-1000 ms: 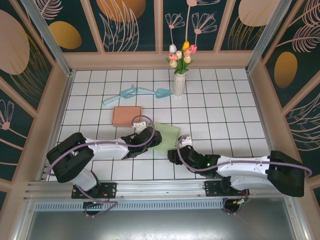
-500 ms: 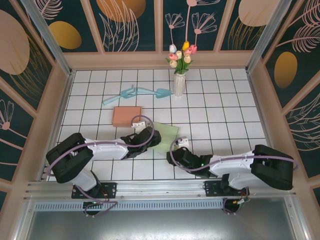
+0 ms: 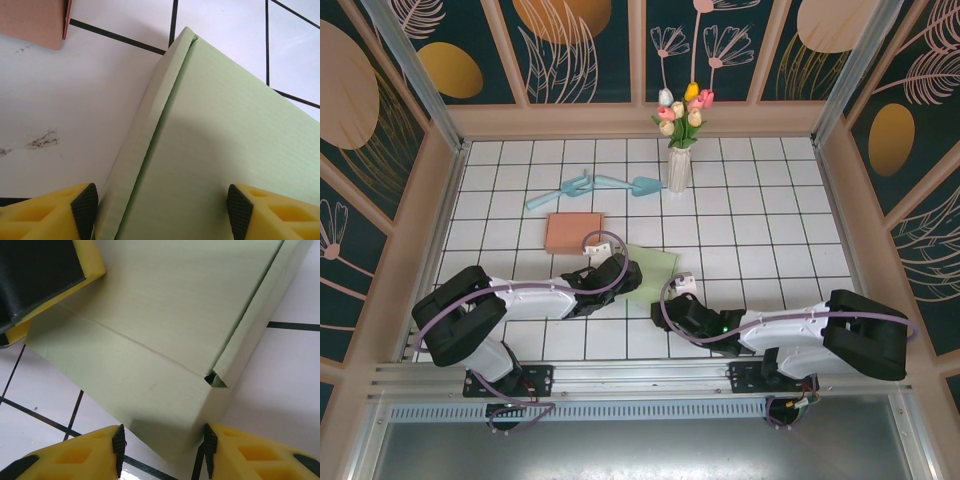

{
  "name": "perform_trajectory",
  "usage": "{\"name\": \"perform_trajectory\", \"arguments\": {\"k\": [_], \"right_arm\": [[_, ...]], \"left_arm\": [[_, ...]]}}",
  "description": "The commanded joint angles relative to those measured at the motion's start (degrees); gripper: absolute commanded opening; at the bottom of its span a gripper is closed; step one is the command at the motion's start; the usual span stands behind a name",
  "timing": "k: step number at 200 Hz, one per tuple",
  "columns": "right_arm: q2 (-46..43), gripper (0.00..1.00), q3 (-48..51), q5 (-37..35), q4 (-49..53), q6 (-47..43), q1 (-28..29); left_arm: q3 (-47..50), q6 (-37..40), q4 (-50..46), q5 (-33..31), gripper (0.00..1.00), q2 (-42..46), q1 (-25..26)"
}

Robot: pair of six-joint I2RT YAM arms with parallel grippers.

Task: Fold the paper box

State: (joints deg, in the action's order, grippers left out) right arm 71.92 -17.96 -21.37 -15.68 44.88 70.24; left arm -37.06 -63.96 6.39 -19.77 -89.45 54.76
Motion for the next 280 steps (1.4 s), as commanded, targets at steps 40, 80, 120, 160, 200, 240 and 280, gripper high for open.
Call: {"name": "perform_trajectory", "arguments": {"k": [40, 80, 120, 160, 200, 240, 280], "right_arm": [[-0.82, 0.43, -1.92, 1.73, -3.87, -2.55, 0.42], [-0.25, 0.43, -3.32, 1.28, -3.08, -4.1, 0.35], [1.5, 0.38, -3.51, -0.25, -2.96, -6.32, 0.44], [4.04, 0.38, -2.88, -2.89, -3.3, -7.0, 0.41], [6.1, 0.34, -1.93, -5.08, -6.08, -8.14, 0.36], [7.21, 0.31, -0.37, -8.23, -8.47, -9.0, -0.26], [8.25, 0.31, 2.86, -7.35, -14.69, -11.32, -3.08]], "left_arm": [[0.67, -0.17, -2.61, 0.09, 0.7, -2.04, 0.16], [0.06, 0.15, -3.75, -0.37, 0.7, -1.65, 0.14], [0.39, 0.16, -3.44, -0.45, 0.69, -1.52, 0.17], [0.54, 0.31, -2.92, -0.42, 0.69, -2.3, 0.15], [1.02, 0.33, -2.56, -0.98, 0.69, -3.33, 0.17], [0.76, 0.8, -2.18, -0.64, 0.68, -4.71, 0.15], [0.78, 1.28, -1.65, 0.11, 0.68, -6.27, 0.17]]}}
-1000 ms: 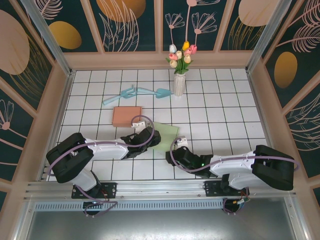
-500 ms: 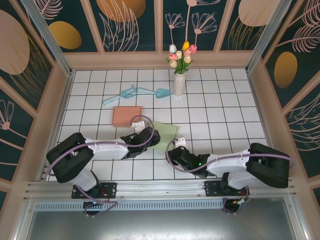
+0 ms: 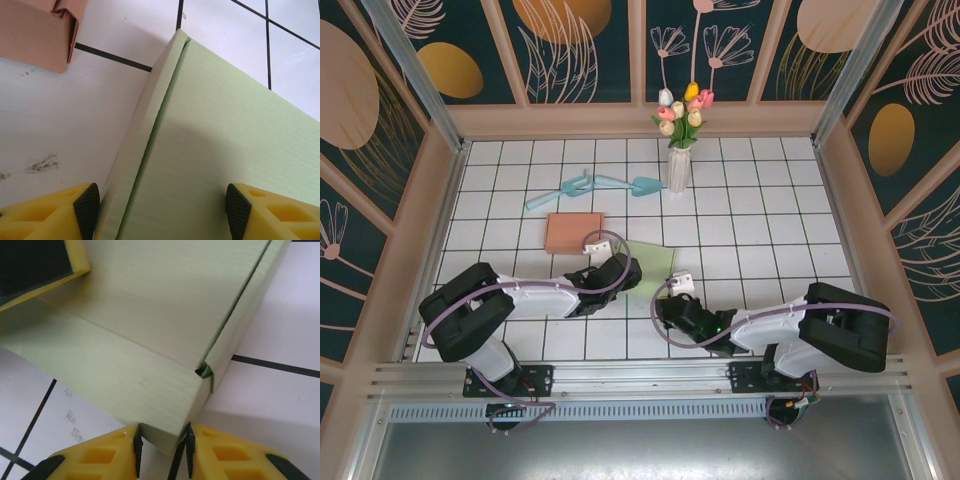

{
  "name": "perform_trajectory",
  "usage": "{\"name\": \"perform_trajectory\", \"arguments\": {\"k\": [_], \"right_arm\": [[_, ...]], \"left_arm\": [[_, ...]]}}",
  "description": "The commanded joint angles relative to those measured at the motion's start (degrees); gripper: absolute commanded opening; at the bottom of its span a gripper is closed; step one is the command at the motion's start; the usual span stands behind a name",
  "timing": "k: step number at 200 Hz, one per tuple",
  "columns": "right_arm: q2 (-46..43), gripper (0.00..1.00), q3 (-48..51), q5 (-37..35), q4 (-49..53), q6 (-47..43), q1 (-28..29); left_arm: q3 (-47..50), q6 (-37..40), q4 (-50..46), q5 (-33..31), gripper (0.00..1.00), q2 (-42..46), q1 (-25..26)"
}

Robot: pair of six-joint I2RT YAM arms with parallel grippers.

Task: Fold the paper box

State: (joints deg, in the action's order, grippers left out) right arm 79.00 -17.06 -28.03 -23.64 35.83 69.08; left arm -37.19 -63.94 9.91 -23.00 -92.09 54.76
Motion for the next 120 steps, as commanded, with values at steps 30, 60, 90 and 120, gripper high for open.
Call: {"name": "perform_trajectory", "arguments": {"k": [30, 60, 90, 120], "right_arm": [[1.37, 0.32, 3.59, 2.84, -10.39, -3.64, -6.29], [0.64, 0.34, 4.49, 4.21, -11.77, -3.84, -9.48], [1.03, 0.34, 4.12, 5.53, -11.94, -4.5, -12.56], [1.81, 0.34, 3.18, 7.45, -12.96, -5.33, -14.83]], "left_arm": [[0.26, 1.89, -5.32, 4.19, 0.68, -5.34, 0.17], [-0.49, 2.24, -5.44, 4.53, 0.68, -5.78, 0.17], [-0.52, 2.63, -4.11, 5.98, 0.66, -7.84, 0.15], [-0.84, 3.03, -2.36, 8.47, 0.64, -9.28, 0.14]]}}
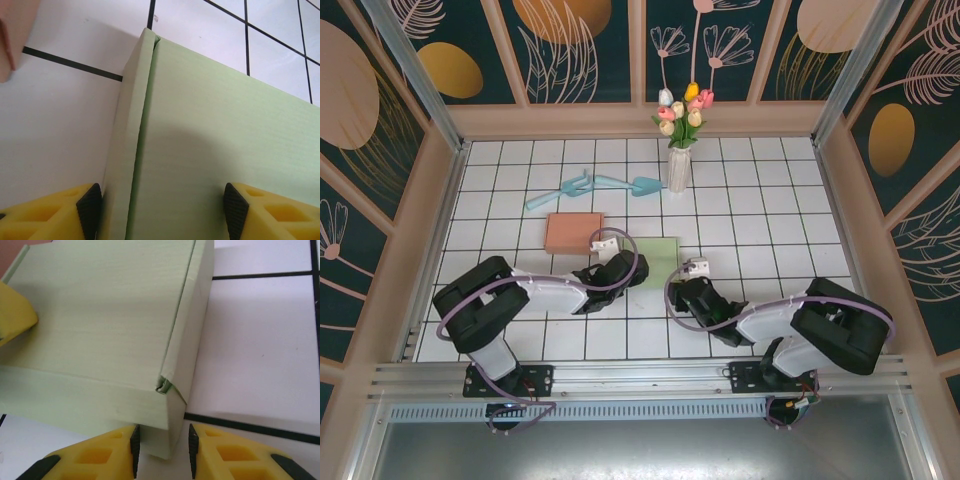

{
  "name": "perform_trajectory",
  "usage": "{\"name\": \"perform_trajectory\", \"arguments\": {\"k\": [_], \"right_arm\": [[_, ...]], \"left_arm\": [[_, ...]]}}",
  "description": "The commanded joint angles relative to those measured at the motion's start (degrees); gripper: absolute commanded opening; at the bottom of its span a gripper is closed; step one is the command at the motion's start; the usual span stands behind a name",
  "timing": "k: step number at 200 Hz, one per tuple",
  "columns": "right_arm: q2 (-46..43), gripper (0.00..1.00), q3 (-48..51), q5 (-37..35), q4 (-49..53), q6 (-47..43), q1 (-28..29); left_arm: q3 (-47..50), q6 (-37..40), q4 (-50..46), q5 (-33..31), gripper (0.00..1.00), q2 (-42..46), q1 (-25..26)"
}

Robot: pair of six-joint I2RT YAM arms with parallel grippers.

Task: Fold the paper box

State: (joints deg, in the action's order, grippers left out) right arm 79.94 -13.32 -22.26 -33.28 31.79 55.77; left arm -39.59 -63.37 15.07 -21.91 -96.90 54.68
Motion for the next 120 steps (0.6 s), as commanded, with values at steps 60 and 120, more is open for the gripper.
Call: {"name": "perform_trajectory", "arguments": {"k": [60, 120], "right_arm": [[2.83, 0.35, -2.86, 1.09, -2.36, -0.41, -4.75], [1.88, 0.36, -3.24, 5.25, -2.24, -1.82, -9.46]], "left_arm": [[2.06, 2.55, -7.33, 7.75, 0.64, -3.22, 1.16], [0.98, 3.27, -8.93, 7.72, 0.65, -2.12, 2.88]]}}
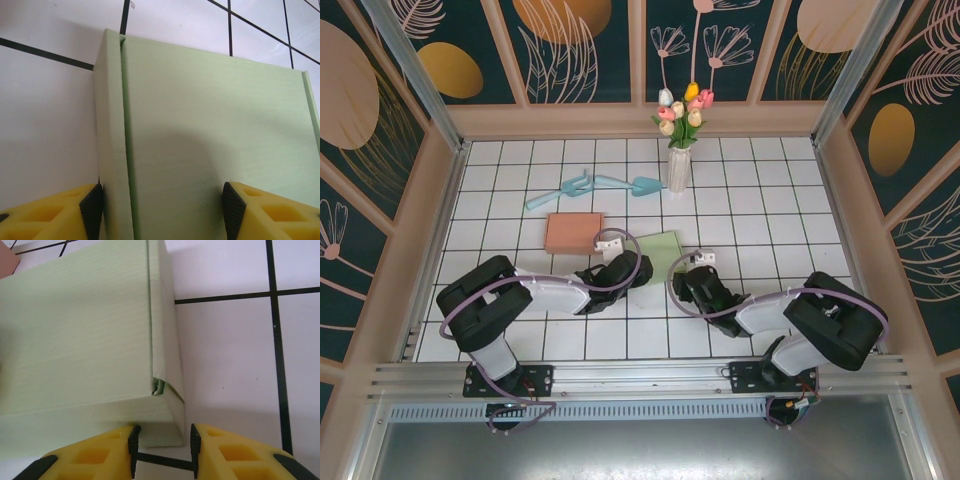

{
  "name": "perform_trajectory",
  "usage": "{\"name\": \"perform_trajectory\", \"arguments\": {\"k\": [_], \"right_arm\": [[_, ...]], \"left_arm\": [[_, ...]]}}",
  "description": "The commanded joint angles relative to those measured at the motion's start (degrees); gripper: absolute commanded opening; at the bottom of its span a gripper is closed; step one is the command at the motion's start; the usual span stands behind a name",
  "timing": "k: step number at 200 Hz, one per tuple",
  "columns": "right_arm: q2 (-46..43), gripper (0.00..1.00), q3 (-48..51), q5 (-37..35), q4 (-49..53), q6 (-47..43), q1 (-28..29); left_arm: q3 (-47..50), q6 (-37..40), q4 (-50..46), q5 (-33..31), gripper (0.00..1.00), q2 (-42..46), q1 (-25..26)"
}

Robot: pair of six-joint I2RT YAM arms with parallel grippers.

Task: Fold the paper box

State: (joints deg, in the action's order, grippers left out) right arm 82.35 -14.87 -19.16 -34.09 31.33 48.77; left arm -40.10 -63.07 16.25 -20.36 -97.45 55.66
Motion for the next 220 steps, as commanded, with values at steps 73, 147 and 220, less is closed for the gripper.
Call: {"name": "perform_trajectory", "arguments": {"k": [73, 147, 220], "right_arm": [[-0.7, 0.37, -3.97, 12.69, 2.25, -2.12, -10.77], [-0.31, 0.31, -6.43, 15.03, 8.85, 1.82, -13.74], [0.7, 0.1, -8.33, 20.89, 12.22, 2.77, -15.24]], "left_arm": [[1.52, 2.48, -8.2, 9.08, 0.68, 1.76, 3.31], [0.93, 5.5, -14.74, 4.25, 0.75, 14.5, 3.49], [-6.95, 24.08, -8.51, 12.86, 0.79, 6.42, -10.5]]}}
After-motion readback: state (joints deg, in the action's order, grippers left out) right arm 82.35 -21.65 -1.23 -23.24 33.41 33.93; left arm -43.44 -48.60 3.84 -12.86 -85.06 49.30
